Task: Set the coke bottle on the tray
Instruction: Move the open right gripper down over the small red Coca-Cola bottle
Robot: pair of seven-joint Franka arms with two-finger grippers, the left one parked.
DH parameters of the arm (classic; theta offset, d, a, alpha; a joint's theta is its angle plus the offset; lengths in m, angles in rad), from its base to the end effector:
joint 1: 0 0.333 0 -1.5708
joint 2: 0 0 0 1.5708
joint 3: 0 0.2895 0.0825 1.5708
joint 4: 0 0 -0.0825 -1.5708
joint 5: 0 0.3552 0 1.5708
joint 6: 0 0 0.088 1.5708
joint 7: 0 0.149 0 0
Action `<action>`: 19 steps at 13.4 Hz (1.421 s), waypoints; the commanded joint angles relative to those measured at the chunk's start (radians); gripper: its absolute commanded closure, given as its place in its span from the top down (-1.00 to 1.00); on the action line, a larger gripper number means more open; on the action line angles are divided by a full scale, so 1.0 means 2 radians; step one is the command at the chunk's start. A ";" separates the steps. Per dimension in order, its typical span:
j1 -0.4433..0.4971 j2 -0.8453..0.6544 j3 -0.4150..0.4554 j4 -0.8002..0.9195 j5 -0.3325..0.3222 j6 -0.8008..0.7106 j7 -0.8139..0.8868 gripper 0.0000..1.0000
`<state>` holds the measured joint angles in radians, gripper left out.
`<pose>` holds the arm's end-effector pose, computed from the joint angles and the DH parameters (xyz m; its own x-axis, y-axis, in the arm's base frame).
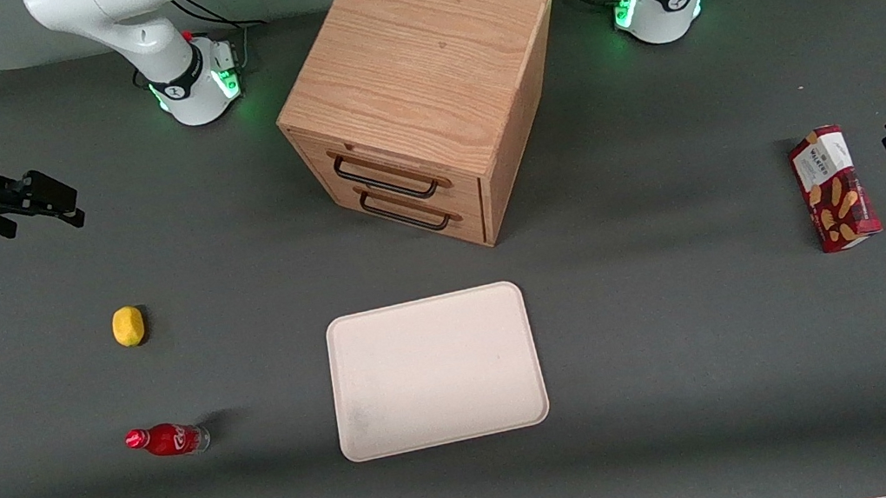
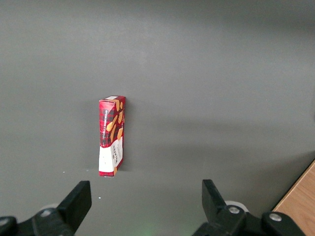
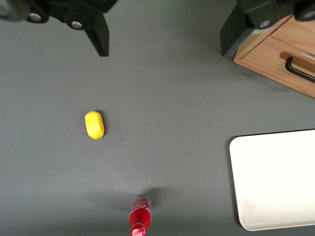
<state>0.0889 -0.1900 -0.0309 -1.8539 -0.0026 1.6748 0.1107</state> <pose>0.4766 0.0264 0.5339 0.9986 -0.0519 0.0104 -0.0519 -0.9986 -0.0044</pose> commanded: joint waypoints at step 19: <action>-0.028 0.390 -0.014 0.352 -0.001 0.032 -0.045 1.00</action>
<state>0.0479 0.5350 -0.0586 -1.2095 -0.0027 1.7129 0.0580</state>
